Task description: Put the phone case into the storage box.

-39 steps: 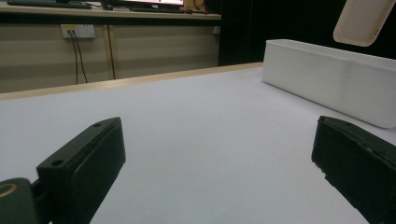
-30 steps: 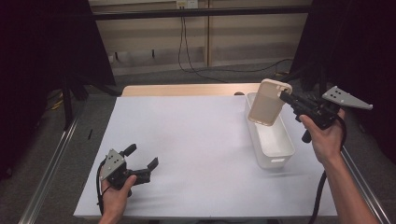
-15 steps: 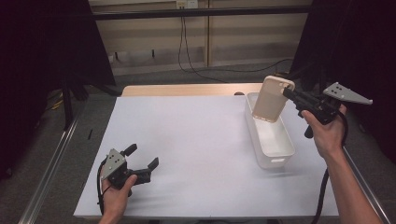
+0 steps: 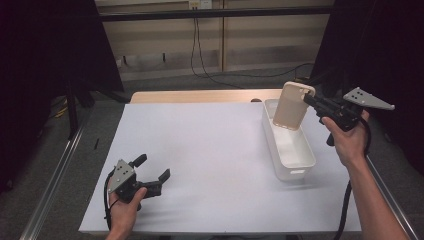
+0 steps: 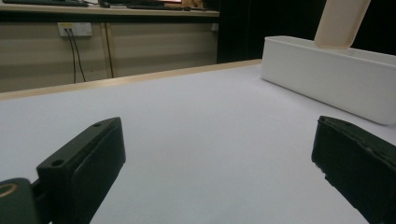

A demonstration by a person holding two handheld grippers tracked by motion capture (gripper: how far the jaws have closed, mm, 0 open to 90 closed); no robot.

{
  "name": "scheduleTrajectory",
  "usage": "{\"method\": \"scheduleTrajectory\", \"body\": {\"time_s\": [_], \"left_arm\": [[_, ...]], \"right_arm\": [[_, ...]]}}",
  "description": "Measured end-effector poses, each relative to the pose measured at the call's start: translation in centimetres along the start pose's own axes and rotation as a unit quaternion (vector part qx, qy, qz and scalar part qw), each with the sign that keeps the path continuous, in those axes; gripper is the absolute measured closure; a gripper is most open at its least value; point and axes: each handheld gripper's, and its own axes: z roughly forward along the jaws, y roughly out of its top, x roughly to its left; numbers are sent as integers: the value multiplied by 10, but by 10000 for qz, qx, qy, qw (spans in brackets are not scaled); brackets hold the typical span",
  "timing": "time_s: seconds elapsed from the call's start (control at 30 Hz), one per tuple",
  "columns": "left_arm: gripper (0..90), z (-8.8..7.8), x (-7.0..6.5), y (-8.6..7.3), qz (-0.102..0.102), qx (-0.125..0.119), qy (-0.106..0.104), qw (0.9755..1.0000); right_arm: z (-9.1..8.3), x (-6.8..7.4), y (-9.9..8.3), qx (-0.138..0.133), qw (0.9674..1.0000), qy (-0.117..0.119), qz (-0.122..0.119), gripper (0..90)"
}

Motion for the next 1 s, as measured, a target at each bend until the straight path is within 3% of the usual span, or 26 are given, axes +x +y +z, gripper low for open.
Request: {"method": "scheduleTrajectory", "body": {"time_s": [0.57,0.77,1.0], "left_arm": [[28,0,-1,0,-46,-16,8,10000],[28,0,0,1,26,-2,-13,10000],[30,-2,-1,2,-53,-74,8,10000]], "right_arm": [[10,-10,-9,73,9999,-84,-39,816],[14,-13,-13,80,9999,-137,-14,816],[19,-15,-17,134,9998,-147,-44,816]]}}
